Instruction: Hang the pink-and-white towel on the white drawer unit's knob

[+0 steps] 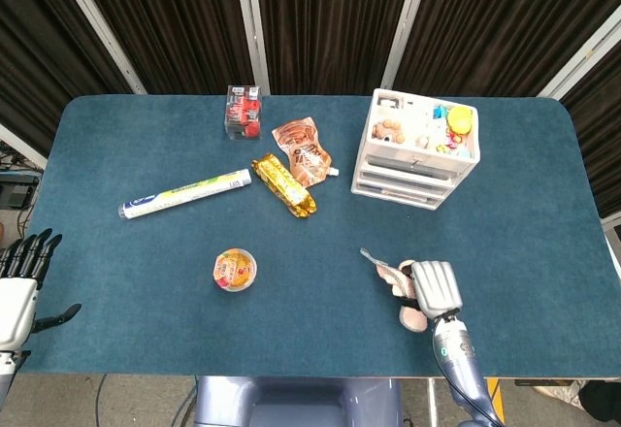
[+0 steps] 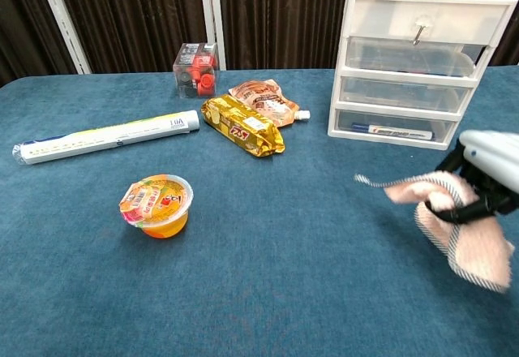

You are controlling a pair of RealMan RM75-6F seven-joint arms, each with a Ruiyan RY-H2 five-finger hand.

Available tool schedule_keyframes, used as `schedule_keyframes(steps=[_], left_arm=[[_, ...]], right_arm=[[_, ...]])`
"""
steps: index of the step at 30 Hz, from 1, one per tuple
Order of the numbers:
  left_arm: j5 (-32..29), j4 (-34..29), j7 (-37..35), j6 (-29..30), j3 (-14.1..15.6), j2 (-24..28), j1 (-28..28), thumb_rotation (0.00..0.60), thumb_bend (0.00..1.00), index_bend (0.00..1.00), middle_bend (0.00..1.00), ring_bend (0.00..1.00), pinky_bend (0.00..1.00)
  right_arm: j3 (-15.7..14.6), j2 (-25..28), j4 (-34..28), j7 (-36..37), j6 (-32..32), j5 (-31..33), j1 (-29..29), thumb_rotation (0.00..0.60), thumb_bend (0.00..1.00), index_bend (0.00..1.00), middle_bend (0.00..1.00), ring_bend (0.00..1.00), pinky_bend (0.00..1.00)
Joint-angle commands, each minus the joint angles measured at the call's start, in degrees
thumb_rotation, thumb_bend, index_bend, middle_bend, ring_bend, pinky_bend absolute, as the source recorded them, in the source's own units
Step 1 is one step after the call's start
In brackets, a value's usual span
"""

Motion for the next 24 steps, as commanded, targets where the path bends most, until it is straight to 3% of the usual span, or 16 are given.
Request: schedule_keyframes(steps=[1,7,15,19,24], left_arm=[[0.00,0.01,-0.07,0.00,0.00,0.01,0.00,0.600,0.00,0.00,0.00,0.00,0.00],[-0.32,-0.19,-0.28,-0.33,-0.08,0.11,-0.11,0.600,0.00,0.00,0.00,0.00,0.00],[-0.65,-0.53,-0.21,-0.66,-0.14,0.14,-0.21,0.600,0.00,0.00,0.00,0.00,0.00],[-0.73,-0.70,-0.21,-0.63,-0.15,0.11,-0.17,0.600,0.00,0.00,0.00,0.00,0.00],[-1.13,-0.95,-0.26,-0.73,-0.33,0.08,-0.19,0.600,0.00,0.00,0.00,0.00,0.00]], right_arm=[[2.21,1.83,-3.48,1.27,2.00,-1.77,0.55,0.600,0.39,0.84,1.00,0.98,0.95],[6.94,4.04,-7.46,4.06,4.97,-2.92,1.40,0.600,0.40,0.84,1.00,0.98,0.95],[11.89,5.32,-7.26,5.16,7.15,-1.34,2.78,0.600,0.40,0.84,1.00,0.98,0.95],[13.18,5.35,-4.84,5.00,8.24,-1.17,3.55,0.600,0.40,0.84,1.00,0.98,0.95],[12.42,4.81,1.38,5.81,10.53,-5.40,4.20,0.600,0.40,0.85,1.00,0.98,0.95]])
